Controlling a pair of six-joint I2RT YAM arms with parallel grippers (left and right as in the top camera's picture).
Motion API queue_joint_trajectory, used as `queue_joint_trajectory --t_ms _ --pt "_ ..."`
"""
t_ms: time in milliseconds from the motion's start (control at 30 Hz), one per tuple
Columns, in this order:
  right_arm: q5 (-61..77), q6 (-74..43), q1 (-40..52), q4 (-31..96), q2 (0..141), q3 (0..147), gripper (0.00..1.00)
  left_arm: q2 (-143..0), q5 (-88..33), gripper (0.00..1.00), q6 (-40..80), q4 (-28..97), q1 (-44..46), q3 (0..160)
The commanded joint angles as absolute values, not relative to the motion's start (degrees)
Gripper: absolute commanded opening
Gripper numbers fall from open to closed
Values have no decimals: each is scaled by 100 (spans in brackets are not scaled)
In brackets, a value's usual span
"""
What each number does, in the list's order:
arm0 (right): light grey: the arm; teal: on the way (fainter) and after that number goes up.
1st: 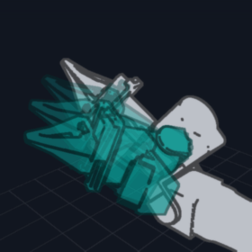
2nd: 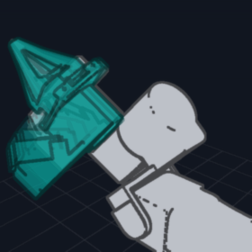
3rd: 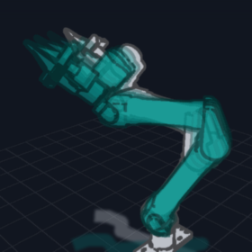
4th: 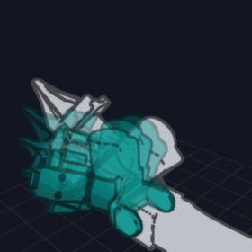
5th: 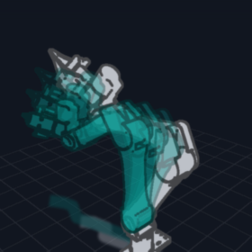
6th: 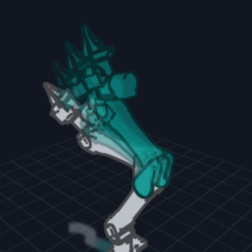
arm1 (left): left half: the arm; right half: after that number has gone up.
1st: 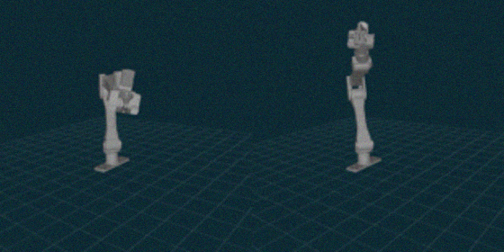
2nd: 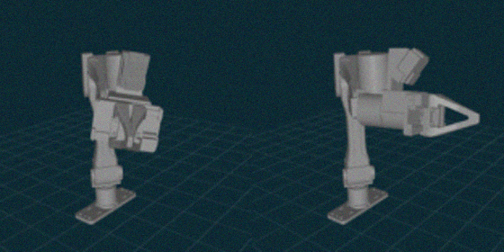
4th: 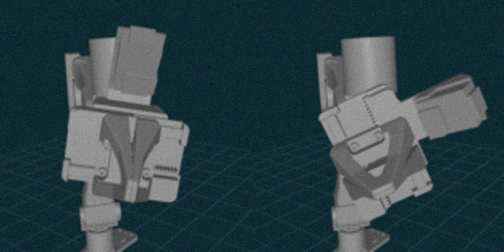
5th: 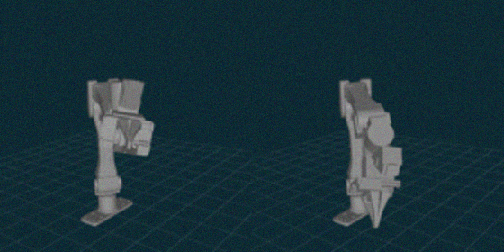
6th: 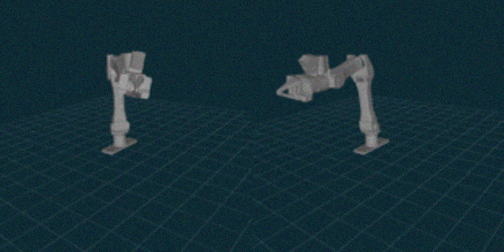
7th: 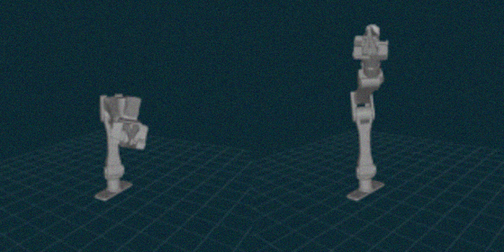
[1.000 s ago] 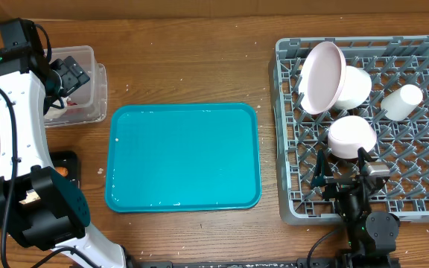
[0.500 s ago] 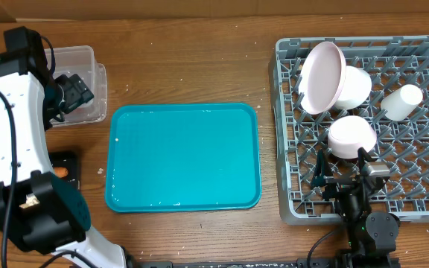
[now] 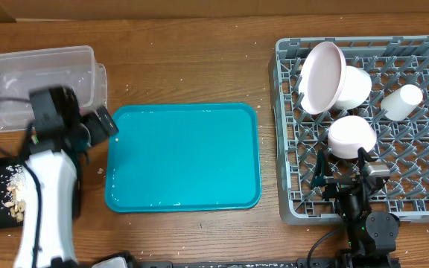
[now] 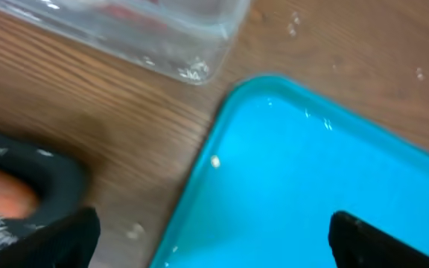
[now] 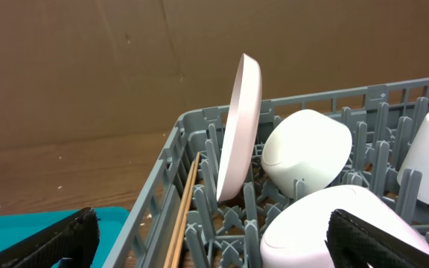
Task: Sort waste into correct bins and load items into the dishwasher
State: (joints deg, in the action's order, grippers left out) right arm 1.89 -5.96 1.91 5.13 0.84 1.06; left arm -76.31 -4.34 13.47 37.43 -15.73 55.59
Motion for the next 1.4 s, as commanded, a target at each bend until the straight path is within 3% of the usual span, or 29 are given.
queue_joint_trajectory --t_ms 0,233,833,1367 --pt "113 -554 187 482 16 47 100 -6997 -1232 100 873 2993 -1529 4539" --pt "113 -554 187 482 16 47 100 -5900 -1627 100 888 939 -1529 2672" --pt "113 -554 187 482 16 47 100 -3795 -1494 100 1179 -1448 -1529 36" --pt "113 -554 187 482 16 47 100 -3374 -1400 100 1181 -729 -1529 27"
